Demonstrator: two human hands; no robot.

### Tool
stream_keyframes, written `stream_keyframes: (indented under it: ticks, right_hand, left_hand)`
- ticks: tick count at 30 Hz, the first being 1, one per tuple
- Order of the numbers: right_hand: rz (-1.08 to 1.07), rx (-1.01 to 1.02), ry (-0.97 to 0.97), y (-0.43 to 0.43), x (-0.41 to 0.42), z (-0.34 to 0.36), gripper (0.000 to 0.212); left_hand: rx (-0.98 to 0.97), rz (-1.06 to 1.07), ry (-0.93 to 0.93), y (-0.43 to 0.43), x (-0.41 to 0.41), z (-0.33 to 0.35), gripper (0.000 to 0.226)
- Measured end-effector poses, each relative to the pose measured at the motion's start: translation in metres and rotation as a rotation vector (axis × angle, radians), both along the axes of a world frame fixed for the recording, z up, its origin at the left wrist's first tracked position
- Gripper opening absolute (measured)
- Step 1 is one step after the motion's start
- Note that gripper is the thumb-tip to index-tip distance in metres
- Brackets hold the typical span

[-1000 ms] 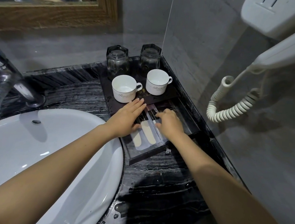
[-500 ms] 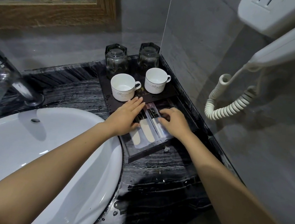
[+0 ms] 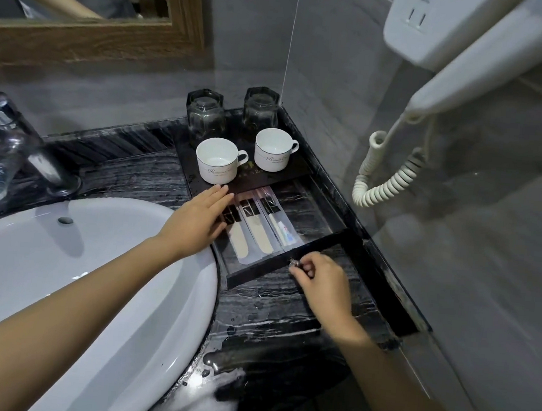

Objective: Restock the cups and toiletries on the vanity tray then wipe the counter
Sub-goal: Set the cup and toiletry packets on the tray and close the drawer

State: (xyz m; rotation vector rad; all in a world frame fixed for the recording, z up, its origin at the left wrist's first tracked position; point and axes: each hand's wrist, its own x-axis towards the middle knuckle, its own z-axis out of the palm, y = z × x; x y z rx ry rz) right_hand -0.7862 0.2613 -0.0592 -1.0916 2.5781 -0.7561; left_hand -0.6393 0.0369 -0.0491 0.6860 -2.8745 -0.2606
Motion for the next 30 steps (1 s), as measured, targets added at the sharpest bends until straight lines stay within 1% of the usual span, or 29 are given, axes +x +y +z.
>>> stream_keyframes:
  ticks: [3,6,8,17,21,30]
  right_hand:
    - [-0.076,-0.016,-0.063,-0.012,0.004,-0.009,0.025]
    - [-0.155,-0.085,-0.133,-0.022,0.006,-0.014,0.019]
    - [-0.172,-0.119,-0.155,-0.026,0.008,-0.016,0.015]
    - [-0.177,-0.223,-0.268,-0.057,0.005,-0.019,0.013]
    - [-0.165,-0.245,-0.280,-0.077,-0.001,-0.019,0.015]
    - [-0.127,-0.262,-0.271,-0.115,-0.013,-0.020,0.016]
  left_hand:
    - [0.027,0.086,0.003,-0.004,0.009,0.000,0.059]
    - [0.103,0.131,-0.044,-0.006,0.013,-0.001,0.061]
    - [0.143,0.141,-0.068,-0.006,0.013,-0.001,0.063]
    - [0.245,0.167,-0.074,-0.001,0.011,0.004,0.063]
    - [0.251,0.160,-0.076,0.000,0.010,0.004,0.065]
    - [0.219,0.157,-0.011,0.003,0.012,-0.004,0.069]
